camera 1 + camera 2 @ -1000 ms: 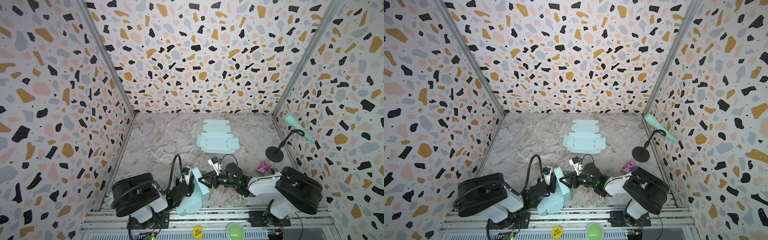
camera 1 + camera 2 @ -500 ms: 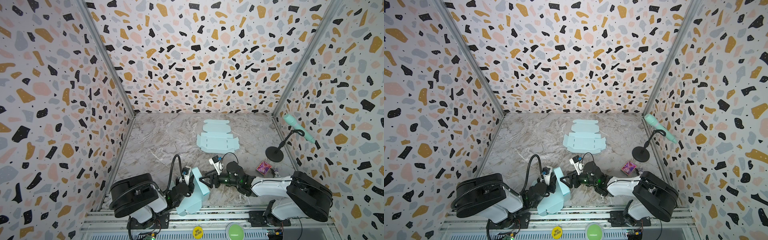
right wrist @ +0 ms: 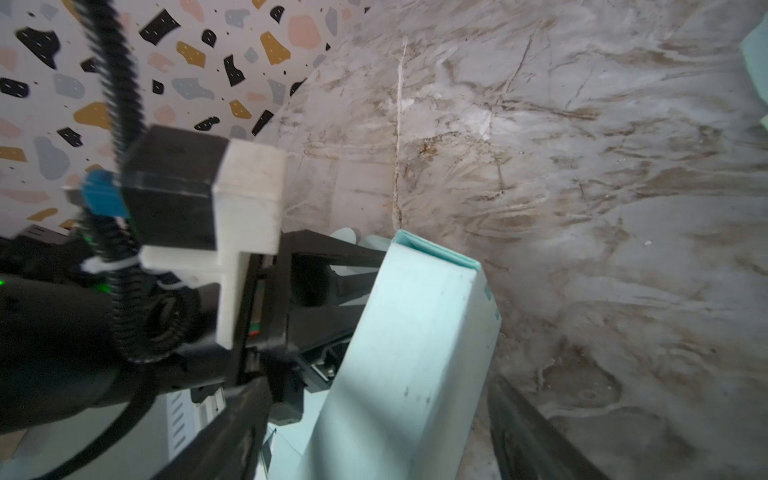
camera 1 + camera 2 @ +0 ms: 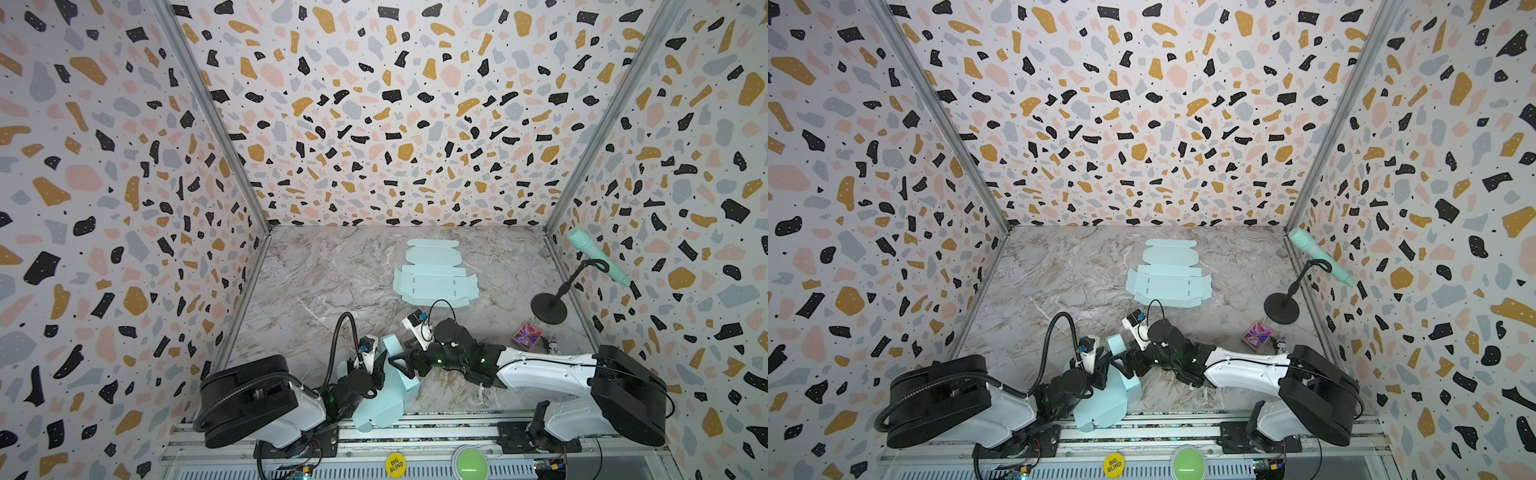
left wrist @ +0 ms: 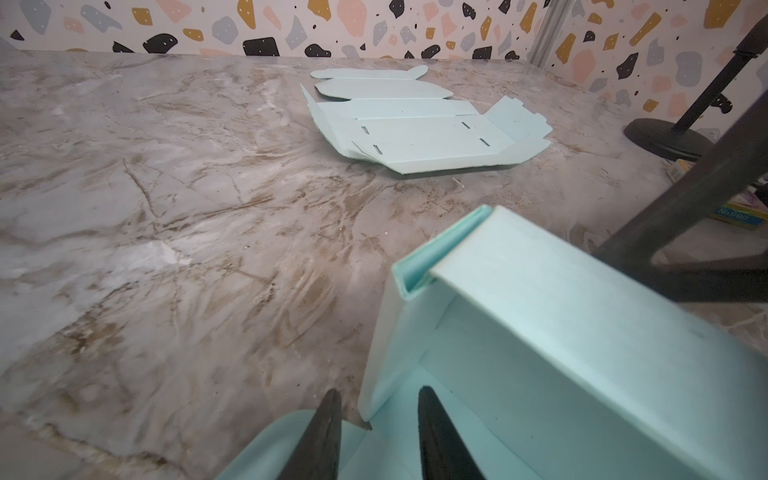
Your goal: Fold the paper box
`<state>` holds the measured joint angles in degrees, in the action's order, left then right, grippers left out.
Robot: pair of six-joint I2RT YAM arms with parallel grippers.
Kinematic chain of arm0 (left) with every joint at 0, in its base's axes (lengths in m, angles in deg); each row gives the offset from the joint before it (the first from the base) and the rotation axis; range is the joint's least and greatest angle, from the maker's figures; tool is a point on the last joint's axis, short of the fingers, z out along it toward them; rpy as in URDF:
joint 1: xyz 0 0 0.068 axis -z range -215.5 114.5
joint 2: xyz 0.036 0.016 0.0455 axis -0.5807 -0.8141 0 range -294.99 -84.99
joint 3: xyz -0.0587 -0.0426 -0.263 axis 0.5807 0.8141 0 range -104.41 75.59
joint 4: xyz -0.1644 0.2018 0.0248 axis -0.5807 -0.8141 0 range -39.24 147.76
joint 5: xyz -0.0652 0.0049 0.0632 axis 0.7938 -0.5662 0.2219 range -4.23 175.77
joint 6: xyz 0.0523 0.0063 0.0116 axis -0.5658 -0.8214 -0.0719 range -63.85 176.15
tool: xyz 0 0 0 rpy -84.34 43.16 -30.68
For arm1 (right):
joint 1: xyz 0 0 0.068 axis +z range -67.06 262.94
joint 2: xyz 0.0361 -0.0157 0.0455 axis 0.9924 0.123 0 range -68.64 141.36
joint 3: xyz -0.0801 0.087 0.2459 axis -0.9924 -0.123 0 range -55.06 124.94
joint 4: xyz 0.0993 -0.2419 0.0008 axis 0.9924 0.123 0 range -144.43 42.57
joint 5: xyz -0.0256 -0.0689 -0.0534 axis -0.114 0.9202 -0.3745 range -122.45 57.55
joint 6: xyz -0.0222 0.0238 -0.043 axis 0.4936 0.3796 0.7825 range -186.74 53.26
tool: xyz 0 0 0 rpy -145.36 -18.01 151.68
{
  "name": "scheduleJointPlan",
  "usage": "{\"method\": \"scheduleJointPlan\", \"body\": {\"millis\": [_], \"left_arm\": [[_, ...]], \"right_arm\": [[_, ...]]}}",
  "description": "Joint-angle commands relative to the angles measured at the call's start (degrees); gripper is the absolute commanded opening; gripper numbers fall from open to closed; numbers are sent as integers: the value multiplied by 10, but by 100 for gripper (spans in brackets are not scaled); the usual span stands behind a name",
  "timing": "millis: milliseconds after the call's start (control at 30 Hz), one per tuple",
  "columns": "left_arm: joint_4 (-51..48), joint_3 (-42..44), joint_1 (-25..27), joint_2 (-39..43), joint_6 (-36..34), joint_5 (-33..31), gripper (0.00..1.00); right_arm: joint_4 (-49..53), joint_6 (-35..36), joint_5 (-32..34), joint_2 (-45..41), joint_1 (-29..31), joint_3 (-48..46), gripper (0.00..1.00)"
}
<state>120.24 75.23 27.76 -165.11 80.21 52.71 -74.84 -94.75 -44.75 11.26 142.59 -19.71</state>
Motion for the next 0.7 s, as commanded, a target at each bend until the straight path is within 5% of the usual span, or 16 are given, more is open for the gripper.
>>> {"method": "scheduleJointPlan", "body": {"millis": [0, 667], "left_arm": [[-26, 20, 5, 42, 13, -8, 33], [-355, 39, 5, 424, 59, -30, 44]], "right_arm": [[47, 20, 24, 10, 6, 21, 82], [65, 27, 29, 13, -11, 22, 80]]}}
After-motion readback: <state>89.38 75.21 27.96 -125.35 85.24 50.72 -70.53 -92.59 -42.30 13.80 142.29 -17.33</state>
